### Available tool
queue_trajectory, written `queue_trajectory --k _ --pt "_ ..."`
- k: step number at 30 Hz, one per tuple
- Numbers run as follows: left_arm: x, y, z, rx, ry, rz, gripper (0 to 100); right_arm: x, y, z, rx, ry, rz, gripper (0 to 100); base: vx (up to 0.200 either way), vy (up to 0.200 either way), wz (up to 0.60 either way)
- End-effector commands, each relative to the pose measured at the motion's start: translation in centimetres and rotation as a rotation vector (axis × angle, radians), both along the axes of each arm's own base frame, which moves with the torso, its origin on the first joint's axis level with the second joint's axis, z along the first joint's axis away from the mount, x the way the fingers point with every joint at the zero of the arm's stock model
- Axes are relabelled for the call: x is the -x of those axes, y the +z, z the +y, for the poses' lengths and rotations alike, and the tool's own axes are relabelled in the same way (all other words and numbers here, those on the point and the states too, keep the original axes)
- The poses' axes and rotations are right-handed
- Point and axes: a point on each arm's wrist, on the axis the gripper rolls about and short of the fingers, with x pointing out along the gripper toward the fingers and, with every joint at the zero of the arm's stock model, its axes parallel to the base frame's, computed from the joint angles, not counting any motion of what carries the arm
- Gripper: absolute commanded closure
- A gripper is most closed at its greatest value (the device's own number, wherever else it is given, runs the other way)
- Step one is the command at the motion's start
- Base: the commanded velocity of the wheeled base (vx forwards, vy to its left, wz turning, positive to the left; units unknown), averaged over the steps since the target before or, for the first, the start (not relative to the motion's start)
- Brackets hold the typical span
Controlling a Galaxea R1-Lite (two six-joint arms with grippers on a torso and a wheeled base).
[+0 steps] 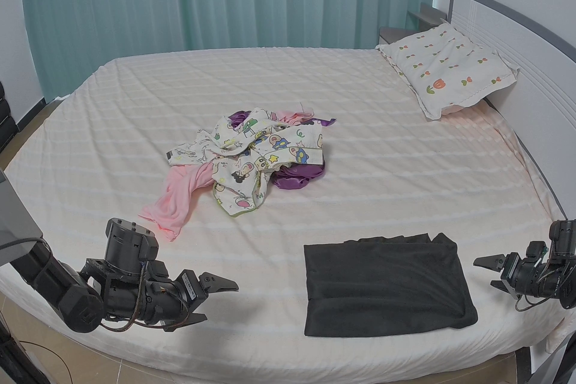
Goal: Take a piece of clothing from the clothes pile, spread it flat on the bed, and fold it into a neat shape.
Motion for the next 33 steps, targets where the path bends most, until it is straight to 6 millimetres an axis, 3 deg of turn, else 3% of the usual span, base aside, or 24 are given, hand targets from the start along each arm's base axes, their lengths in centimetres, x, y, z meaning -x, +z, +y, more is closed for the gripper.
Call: queue_trajectory --k 1,10,17,23,29,33 --pt "0.2 0.2 -0.1 0.004 -0.008 -0.008 0 0.2 -0.2 0.0 -0.003 -0.001 0.010 0 0.000 -0.200 0.00" --pt "0.4 0.3 -0.5 -0.001 -0.031 -0.018 0 0.6 -0.4 0.2 -0.001 -0.001 0.002 0 0.000 -0.200 0.00" --pt "0.1 0.4 -2.2 -0.002 -0.062 -0.096 0 0.8 -0.6 0.3 -0.005 0.005 0.011 0 0.000 0.000 0.00" --pt "-1.4 -0.9 -3.4 -0.031 -0.068 -0.162 0 1.0 -0.7 0.4 -0.014 0.017 0.014 0 0.000 0.000 0.00" --pt "-3.8 -4.3 -4.8 -0.174 -0.138 -0.205 0 1.0 -0.7 0.4 -0.018 0.019 0.015 0 0.000 0.000 0.00" --pt "-4.9 -4.6 -5.4 -0.172 -0.129 -0.221 0 1.0 -0.8 0.4 -0.020 0.020 0.020 0 0.000 0.000 0.00"
